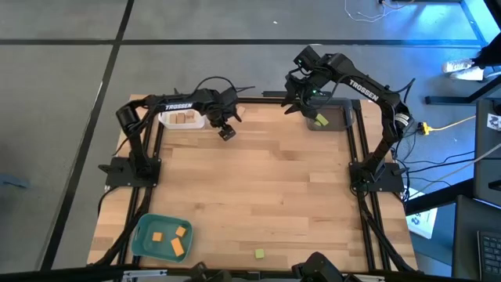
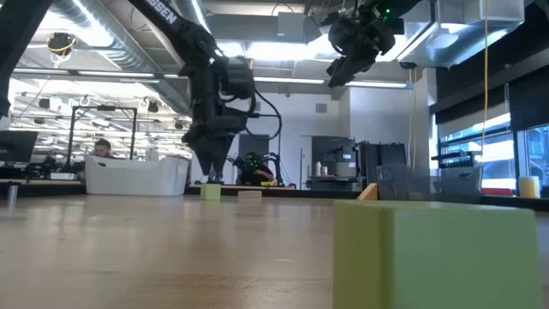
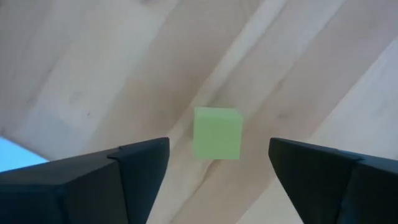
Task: Sort & place blocks by color
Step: Put the green block into the black bin
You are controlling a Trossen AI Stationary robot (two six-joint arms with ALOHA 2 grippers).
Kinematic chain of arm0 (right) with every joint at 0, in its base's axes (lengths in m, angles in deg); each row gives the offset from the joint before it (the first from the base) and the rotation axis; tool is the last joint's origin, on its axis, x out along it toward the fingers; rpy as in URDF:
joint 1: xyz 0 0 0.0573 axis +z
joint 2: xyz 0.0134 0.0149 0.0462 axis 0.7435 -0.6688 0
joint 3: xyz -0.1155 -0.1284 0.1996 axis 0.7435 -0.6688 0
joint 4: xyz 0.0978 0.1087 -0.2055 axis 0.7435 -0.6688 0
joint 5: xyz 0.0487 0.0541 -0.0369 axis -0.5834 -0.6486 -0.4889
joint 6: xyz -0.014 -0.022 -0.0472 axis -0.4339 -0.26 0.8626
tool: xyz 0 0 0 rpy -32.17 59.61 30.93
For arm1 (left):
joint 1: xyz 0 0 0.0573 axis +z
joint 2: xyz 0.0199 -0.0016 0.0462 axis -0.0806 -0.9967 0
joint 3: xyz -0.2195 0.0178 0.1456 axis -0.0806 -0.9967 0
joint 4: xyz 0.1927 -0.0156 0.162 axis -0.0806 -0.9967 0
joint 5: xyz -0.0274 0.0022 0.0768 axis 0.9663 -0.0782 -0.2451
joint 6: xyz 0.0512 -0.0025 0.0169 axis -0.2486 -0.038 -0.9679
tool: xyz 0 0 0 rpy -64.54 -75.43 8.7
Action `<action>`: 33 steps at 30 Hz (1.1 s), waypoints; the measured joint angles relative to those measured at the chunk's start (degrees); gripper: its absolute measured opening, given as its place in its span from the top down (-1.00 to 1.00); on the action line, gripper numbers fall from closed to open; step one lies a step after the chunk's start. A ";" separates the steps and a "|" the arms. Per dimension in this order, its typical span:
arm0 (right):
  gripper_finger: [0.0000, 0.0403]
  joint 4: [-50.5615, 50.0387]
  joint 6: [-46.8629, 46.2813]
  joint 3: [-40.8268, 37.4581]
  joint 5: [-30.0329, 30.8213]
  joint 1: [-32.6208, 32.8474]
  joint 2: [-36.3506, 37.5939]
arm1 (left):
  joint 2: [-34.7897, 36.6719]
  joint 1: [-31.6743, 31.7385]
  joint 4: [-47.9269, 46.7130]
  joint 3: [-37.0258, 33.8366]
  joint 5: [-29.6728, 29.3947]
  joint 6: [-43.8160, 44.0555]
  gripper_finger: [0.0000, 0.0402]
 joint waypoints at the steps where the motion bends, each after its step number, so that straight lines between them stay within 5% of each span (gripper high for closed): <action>1: 0.18 0.00 0.00 0.00 -0.01 0.02 0.00 | -0.50 -0.04 -0.21 -0.02 0.02 -0.76 -0.38; 27: 0.18 0.04 0.00 0.00 0.00 0.01 -0.04 | -8.21 -2.64 0.99 0.04 -3.50 -3.40 -0.42; 33: 0.18 0.04 0.00 0.00 0.00 0.02 -0.04 | -8.27 -2.62 1.28 0.04 -3.69 -3.38 -0.27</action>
